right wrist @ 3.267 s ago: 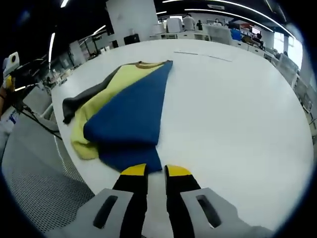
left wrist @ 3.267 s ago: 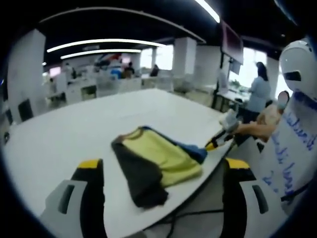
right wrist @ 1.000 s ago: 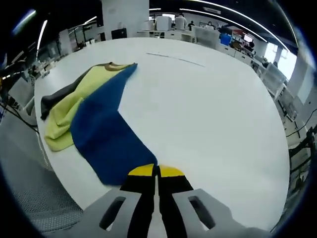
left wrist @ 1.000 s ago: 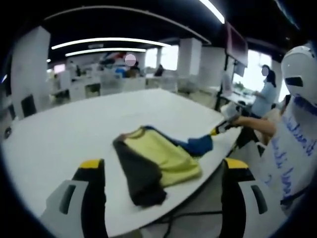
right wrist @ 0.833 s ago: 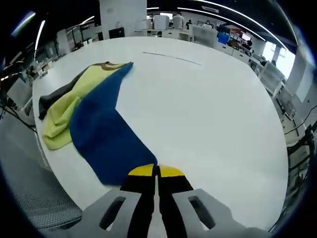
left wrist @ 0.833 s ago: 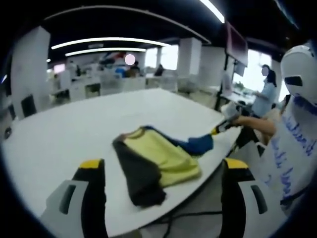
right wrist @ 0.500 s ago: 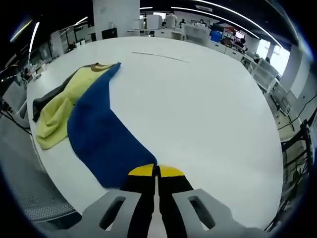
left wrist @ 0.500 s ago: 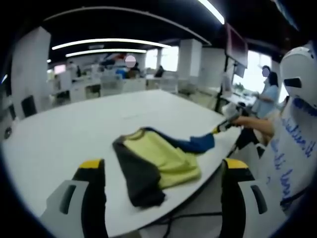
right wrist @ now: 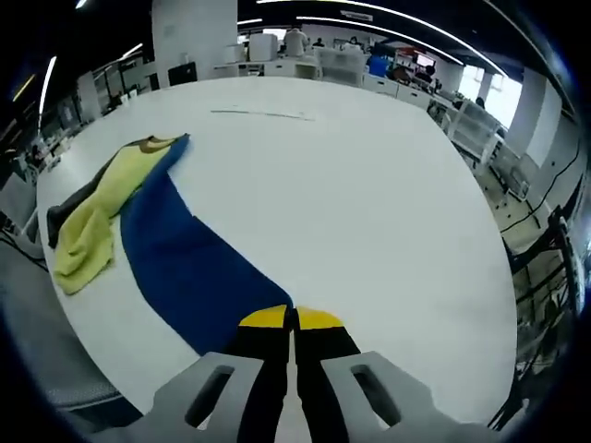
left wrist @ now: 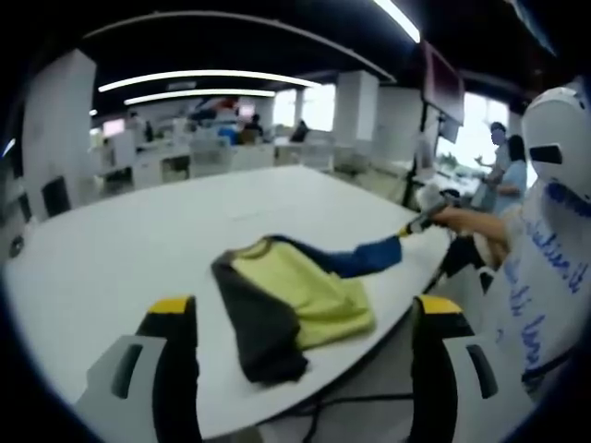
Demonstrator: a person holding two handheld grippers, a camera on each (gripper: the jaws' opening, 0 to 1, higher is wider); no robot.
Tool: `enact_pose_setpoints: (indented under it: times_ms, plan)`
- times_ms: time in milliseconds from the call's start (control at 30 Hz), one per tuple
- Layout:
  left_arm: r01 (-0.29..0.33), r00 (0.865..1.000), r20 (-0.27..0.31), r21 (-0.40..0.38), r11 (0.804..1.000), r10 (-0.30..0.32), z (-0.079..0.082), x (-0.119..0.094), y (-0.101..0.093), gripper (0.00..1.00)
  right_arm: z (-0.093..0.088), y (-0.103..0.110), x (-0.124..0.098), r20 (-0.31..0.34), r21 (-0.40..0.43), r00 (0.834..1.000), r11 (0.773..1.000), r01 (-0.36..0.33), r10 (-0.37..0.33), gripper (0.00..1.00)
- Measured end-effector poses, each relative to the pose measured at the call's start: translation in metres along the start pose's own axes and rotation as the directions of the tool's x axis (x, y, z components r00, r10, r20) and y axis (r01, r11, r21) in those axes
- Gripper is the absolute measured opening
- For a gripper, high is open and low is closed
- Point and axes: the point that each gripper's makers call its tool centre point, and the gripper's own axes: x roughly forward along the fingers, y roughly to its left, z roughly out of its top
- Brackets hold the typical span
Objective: Fold the garment on the visible template until the final outline fits inside the template.
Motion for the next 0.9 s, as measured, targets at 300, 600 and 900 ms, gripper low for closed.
enact_pose_setpoints:
  times_ms: [300, 600, 900]
  plan:
    - [-0.009, 1.0, -0.008, -0.007, 1.0, 0.009, -0.002, -0.001, 0.0, 0.92, -0.005, -0.016, 0.006, -0.01, 0.036, 1.0, 0.999, 0.012, -0.012, 0.02]
    - [-0.023, 1.0, -0.014, -0.013, 1.0, 0.023, -0.003, -0.004, 0.001, 0.91, -0.009, -0.028, 0.001, 0.005, 0.073, 0.998, 0.996, 0.056, -0.056, 0.02]
    - [-0.016, 1.0, -0.024, -0.014, 1.0, 0.015, -0.005, -0.002, -0.001, 0.9, -0.022, -0.034, -0.005, 0.001, 0.103, 0.996, 0.991, 0.083, -0.084, 0.02]
